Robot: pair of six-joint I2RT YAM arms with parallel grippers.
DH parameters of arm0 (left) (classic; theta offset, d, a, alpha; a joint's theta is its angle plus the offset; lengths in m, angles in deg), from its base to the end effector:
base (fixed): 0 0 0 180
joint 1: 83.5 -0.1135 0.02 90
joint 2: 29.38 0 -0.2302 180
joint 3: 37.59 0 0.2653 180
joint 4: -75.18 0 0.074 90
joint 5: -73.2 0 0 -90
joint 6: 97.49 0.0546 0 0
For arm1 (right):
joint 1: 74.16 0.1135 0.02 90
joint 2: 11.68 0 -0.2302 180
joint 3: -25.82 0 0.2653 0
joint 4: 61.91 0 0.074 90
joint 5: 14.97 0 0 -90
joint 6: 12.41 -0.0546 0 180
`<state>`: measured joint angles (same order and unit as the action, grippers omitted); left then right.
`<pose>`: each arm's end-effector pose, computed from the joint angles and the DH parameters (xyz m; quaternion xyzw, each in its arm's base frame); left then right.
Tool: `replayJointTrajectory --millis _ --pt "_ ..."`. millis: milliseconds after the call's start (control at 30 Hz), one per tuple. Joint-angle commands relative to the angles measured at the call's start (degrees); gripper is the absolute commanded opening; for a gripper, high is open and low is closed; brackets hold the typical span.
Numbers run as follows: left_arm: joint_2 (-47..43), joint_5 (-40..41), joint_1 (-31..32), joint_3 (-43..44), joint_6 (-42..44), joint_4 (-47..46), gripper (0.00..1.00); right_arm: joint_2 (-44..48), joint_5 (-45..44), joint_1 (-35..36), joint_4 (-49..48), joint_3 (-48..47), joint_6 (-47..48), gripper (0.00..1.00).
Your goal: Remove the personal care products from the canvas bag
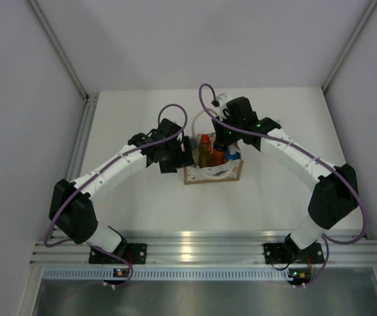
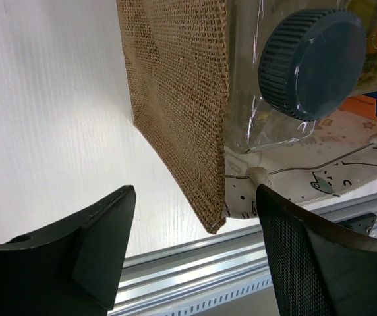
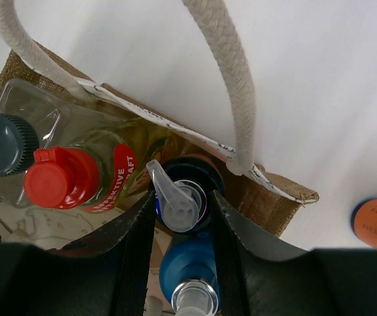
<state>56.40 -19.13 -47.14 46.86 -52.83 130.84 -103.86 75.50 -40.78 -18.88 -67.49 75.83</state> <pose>0.2711 -0.2024 0.2291 -0.0693 0.9561 -0.2005 0.2021 0.3252 0.2148 0.2629 -0.2504 0.8782 0.1266 0.3874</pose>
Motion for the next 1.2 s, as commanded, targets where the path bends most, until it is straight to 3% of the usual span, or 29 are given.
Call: replayJointTrajectory --millis 0,333,567,1167 --pt "0.0 -2.1 0.2 1.5 -0.5 1.2 0.79 -0.4 -0.1 1.0 -0.2 -0.3 1.2 0.36" --pt "-0.1 -1.6 0.2 1.8 -0.5 1.2 0.79 -1.3 -0.1 1.0 -0.5 -1.0 1.2 0.29" --pt "0.1 -1.5 0.2 1.8 -0.7 1.1 0.79 -0.5 -2.0 1.0 -0.4 -1.7 1.3 0.0" --pt "0.4 -1.0 0.2 1.8 -1.4 1.1 0.79 1.2 -6.3 1.4 2.7 -9.3 -0.1 0.0"
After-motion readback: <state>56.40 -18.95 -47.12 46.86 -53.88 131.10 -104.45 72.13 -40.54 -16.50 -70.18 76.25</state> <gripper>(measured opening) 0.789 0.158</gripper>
